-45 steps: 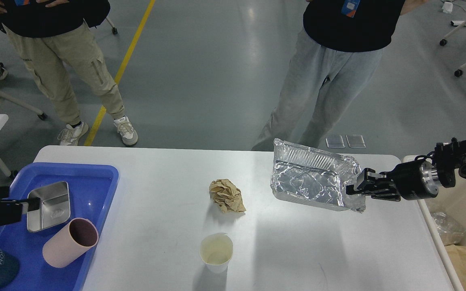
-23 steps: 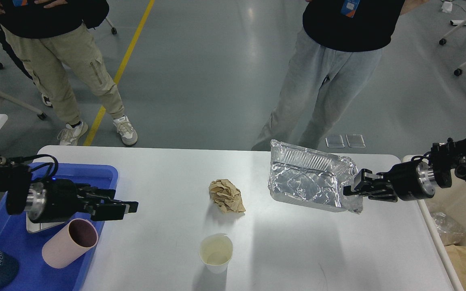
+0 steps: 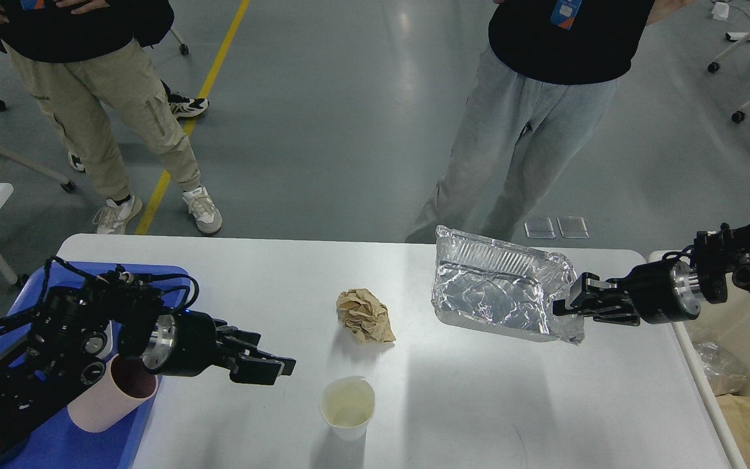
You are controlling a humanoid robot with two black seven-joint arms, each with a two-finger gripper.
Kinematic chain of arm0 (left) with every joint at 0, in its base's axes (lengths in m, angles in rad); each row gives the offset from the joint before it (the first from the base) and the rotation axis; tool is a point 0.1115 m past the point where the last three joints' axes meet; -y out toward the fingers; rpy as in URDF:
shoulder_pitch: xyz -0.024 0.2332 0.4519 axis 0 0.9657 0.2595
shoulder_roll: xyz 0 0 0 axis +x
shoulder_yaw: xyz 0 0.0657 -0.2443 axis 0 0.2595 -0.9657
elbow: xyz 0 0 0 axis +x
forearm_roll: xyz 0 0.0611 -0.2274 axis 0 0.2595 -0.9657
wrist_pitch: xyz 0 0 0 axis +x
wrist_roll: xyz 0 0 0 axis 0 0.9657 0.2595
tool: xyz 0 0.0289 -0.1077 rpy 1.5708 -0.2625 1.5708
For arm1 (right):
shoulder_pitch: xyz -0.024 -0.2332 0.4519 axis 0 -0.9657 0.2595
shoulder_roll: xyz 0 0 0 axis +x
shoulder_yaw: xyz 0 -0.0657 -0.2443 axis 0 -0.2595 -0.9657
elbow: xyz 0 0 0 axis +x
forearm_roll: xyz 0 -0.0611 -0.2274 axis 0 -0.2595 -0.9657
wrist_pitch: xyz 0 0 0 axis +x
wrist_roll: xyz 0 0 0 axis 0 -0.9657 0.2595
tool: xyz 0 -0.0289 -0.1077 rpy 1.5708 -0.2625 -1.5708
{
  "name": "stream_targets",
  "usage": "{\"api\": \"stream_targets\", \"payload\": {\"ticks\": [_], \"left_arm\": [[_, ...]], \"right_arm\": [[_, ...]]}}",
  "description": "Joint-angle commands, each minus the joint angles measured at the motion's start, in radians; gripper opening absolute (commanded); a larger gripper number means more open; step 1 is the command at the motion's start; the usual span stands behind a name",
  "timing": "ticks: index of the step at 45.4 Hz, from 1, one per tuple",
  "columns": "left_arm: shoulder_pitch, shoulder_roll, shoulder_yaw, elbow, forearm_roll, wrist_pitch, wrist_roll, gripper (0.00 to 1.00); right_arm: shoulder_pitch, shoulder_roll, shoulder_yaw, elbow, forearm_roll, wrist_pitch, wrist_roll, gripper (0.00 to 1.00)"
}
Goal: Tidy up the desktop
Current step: 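Reach the left gripper to the small paper cup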
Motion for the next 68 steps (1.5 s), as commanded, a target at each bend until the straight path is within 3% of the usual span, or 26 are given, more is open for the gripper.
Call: {"api": "stream_targets", "payload": {"ticks": [1, 27, 43, 55, 56, 60, 68], "left_arm": [[-0.020, -0.035, 0.018, 0.001, 0.004, -0.033, 0.006, 0.91], [-0.054, -0.142, 0.081, 0.115, 0.013, -0.042, 0.016, 0.95], [-0.050, -0.204, 0.123, 0.155, 0.076, -0.018, 0.011, 0.90], [-0.045, -0.231, 0.154, 0.196, 0.116, -0.010, 0.006, 0.64], [-0.045, -0.248, 0.154, 0.213, 0.116, -0.010, 0.009, 0.56], [-0.048, -0.262, 0.154, 0.233, 0.113, -0.012, 0.014, 0.46], [-0.054, -0.282, 0.154, 0.258, 0.103, -0.021, 0.010, 0.12]], "right_arm": [[0.000, -0.002, -0.003, 0.001, 0.000, 0.000, 0.000, 0.00], [-0.002, 0.004, -0.006, -0.005, 0.000, 0.000, 0.000, 0.00], [-0.009, 0.004, -0.007, -0.005, 0.000, 0.000, 0.000, 0.00], [-0.009, 0.004, -0.006, -0.007, 0.000, 0.000, 0.000, 0.00], [-0.009, 0.004, -0.006, -0.007, 0.000, 0.000, 0.000, 0.00], [-0.009, 0.002, -0.006, -0.007, 0.000, 0.000, 0.000, 0.00], [-0.009, -0.002, -0.004, -0.007, 0.000, 0.000, 0.002, 0.00]]}}
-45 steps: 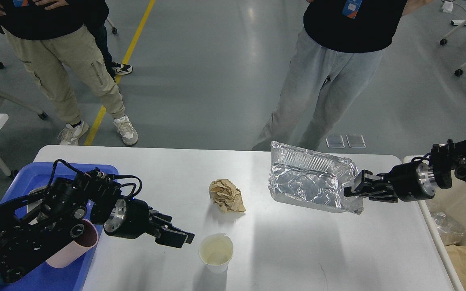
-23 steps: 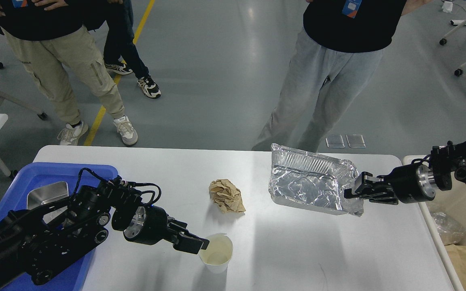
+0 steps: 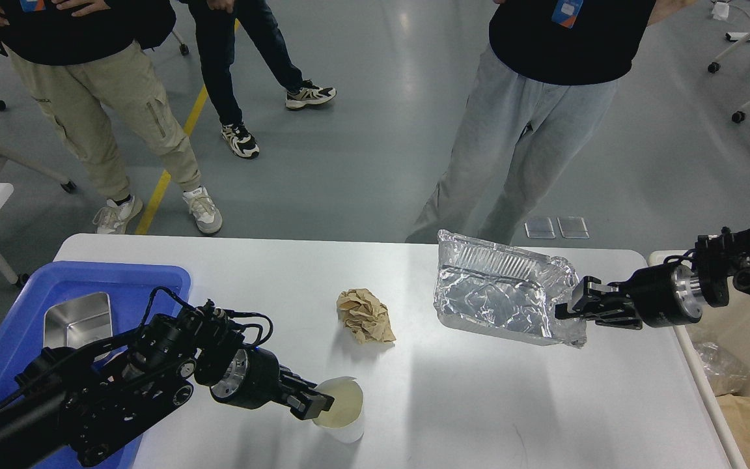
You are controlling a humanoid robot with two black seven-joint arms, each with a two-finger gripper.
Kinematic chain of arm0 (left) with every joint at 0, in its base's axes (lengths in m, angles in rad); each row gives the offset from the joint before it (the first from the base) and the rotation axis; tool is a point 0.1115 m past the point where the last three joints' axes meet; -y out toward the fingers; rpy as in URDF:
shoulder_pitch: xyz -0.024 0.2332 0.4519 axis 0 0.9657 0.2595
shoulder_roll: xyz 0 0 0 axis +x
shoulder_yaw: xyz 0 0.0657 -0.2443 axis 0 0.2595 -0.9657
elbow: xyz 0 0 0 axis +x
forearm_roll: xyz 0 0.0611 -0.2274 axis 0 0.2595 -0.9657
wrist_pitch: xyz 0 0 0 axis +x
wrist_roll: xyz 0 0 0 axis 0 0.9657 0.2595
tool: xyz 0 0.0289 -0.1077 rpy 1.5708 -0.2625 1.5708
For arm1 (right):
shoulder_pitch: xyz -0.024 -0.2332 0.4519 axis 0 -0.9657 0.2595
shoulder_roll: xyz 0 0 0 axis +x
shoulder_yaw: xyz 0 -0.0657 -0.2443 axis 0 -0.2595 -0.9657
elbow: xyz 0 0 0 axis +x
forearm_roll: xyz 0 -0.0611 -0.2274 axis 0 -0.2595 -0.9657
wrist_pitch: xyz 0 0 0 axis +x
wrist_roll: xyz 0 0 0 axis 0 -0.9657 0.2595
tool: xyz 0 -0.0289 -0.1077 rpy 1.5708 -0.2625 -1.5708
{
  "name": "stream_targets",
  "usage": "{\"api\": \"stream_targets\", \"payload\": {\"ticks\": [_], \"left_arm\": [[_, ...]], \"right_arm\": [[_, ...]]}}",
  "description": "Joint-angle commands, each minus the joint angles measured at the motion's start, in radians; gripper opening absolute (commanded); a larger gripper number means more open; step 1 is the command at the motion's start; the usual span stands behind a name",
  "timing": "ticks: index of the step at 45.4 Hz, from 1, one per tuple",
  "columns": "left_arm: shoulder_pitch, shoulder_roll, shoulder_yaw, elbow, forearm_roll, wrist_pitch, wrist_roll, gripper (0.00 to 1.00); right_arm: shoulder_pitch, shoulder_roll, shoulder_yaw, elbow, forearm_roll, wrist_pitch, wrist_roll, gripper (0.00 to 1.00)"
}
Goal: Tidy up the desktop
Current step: 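Reach the left gripper to the small paper cup, then grasp the paper cup with the left gripper and lift it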
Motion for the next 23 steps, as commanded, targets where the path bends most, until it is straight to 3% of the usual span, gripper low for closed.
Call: {"api": "stream_targets", "payload": {"ticks": [1, 4, 23], "left_arm": [[-0.003, -0.009, 0.000, 0.012, -0.005, -0.007, -0.006, 0.09], [-0.005, -0.011, -0.002, 0.016, -0.011, -0.015, -0.012, 0.00], [-0.009, -0.031, -0.003, 0.017, -0.030, -0.040, -0.009, 0.00]], "right_arm": [[0.000, -0.001, 0.000, 0.000, 0.000, 0.000, 0.001, 0.00], [0.000, -0.001, 0.002, 0.002, 0.000, 0.000, 0.001, 0.00], [0.000, -0.003, 0.000, 0.002, 0.000, 0.000, 0.001, 0.00]]}}
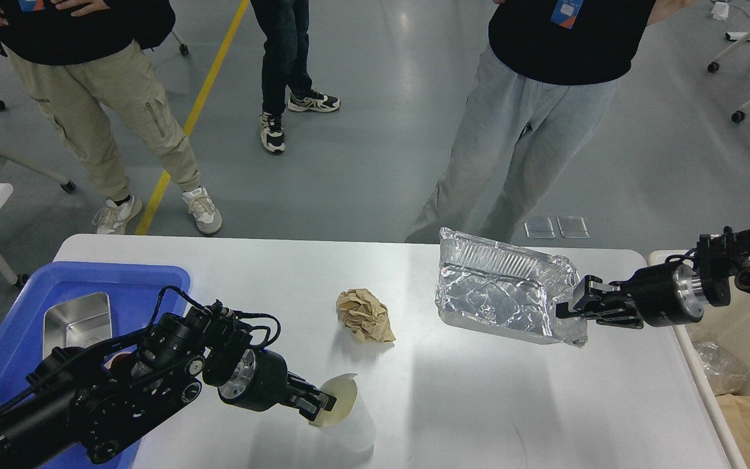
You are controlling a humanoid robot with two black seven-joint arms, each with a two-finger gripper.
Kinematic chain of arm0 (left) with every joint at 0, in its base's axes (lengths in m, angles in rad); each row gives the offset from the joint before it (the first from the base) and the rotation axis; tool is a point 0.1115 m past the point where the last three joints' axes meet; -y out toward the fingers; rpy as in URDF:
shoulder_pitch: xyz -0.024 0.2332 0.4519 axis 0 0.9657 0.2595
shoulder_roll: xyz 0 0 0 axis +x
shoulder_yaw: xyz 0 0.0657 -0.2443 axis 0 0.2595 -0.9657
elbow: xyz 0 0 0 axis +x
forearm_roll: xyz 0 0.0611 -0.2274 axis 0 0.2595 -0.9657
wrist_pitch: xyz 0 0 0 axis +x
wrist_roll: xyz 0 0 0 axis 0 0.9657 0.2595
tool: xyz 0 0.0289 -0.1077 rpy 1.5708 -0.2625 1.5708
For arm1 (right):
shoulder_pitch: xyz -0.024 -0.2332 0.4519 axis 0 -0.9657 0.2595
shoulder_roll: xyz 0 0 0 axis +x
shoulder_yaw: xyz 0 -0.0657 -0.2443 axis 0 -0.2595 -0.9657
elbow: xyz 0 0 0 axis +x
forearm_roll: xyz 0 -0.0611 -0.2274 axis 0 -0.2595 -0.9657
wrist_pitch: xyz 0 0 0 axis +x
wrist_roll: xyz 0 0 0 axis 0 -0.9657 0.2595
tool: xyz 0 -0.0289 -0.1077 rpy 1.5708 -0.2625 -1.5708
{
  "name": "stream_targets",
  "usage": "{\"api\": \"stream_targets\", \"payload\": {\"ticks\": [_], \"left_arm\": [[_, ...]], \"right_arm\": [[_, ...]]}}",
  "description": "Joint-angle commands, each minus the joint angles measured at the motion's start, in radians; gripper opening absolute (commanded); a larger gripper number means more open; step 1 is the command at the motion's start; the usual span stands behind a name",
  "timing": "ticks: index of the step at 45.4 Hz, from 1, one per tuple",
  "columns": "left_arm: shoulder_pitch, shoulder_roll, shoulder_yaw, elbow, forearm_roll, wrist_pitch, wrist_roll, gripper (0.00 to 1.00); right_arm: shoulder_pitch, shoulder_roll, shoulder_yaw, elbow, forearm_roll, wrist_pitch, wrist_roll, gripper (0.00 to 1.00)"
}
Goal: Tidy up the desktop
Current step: 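Grasp the paper cup with the left gripper and lift it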
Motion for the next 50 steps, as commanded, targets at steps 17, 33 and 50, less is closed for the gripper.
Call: {"api": "stream_targets", "payload": {"ticks": [17, 33, 50], "left_arm": [[-0.010, 0.142, -0.027, -0.167, -0.064, -0.056, -0.003, 0.00], [-0.001, 0.475, -0.143, -0.339, -0.227, -0.093, -0.014, 0.00], [-0.201, 0.384, -0.240, -0.330, -0.281, -0.099, -0.006, 0.00]], "right_arm": [[-0.008, 0.001, -0.001, -0.003, -0.002, -0.001, 0.000, 0.00], [-0.008, 0.001, 0.006, -0.001, -0.002, -0.001, 0.000, 0.00], [-0.005, 0.001, 0.010, 0.004, 0.000, 0.001, 0.000, 0.00]]}}
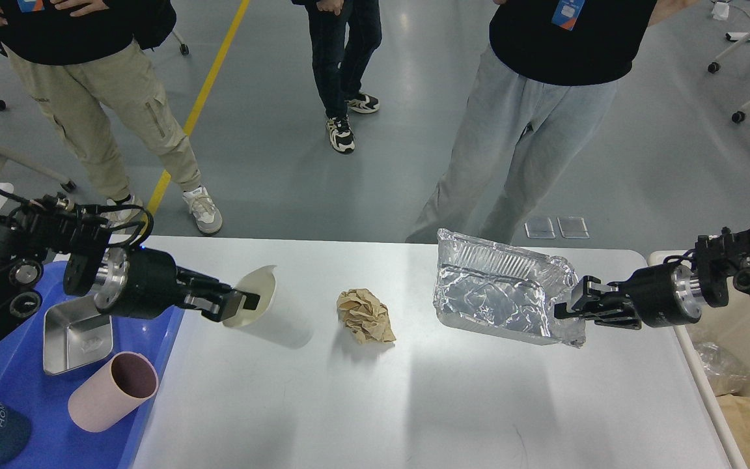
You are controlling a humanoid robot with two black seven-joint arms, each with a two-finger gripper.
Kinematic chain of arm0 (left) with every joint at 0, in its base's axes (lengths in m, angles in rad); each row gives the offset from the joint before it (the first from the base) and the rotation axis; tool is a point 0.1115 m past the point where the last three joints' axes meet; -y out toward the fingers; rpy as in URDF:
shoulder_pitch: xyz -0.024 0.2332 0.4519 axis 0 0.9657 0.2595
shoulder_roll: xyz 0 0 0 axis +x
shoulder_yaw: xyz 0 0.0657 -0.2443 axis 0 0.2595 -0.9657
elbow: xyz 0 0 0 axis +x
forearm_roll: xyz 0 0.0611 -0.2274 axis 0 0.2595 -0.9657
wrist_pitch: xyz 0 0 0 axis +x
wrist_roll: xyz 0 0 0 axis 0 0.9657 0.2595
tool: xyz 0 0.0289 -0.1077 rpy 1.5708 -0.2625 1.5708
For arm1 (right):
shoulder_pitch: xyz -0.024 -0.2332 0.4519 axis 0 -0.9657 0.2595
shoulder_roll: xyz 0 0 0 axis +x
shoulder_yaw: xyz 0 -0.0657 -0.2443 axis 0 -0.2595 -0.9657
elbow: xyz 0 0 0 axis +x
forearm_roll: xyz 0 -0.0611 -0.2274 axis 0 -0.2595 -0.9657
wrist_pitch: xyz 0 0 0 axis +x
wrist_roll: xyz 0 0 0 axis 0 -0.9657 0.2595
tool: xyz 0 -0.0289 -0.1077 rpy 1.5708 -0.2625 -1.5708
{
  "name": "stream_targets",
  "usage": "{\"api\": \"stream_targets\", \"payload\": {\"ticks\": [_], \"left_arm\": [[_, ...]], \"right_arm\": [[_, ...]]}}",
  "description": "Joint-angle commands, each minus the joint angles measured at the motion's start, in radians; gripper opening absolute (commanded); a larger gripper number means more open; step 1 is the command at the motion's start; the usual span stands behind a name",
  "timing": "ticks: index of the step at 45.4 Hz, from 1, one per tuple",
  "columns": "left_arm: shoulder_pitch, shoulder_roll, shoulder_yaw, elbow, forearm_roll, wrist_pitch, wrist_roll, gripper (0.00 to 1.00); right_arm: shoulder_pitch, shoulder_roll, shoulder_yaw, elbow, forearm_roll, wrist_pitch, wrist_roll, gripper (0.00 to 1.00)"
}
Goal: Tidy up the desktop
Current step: 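Grasp the paper cup with the left gripper and lift it, then place the paper cup into the held foil tray and release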
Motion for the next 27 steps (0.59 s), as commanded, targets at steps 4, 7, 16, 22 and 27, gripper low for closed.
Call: {"api": "stream_targets", "payload": {"ticks": [4, 7, 16, 22, 27], "left_arm": [[-0.169, -0.113, 0.012, 0.033, -0.030, -0.003, 0.003, 0.00], [-0.221, -0.174, 0.016, 0.072, -0.030, -0.003, 0.003, 0.00], [-0.350, -0.369, 0.044, 0.278, -0.015, -0.001, 0.007, 0.00], [-0.417, -0.520, 0.101, 0.450, -0.010, 0.014, 0.003, 0.00], [-0.443, -0.629, 0.108, 0.560, -0.004, 0.050, -0.002, 0.00]], "right_arm": [[0.002, -0.001, 0.000, 0.002, 0.000, 0.001, 0.002, 0.00], [0.003, -0.001, 0.001, 0.002, 0.000, 0.001, 0.002, 0.00], [0.012, -0.001, 0.003, 0.008, 0.002, 0.004, 0.003, 0.00], [0.017, -0.001, 0.003, 0.011, 0.003, 0.004, 0.003, 0.00], [0.017, -0.002, 0.005, 0.020, 0.003, 0.004, 0.005, 0.00]]}}
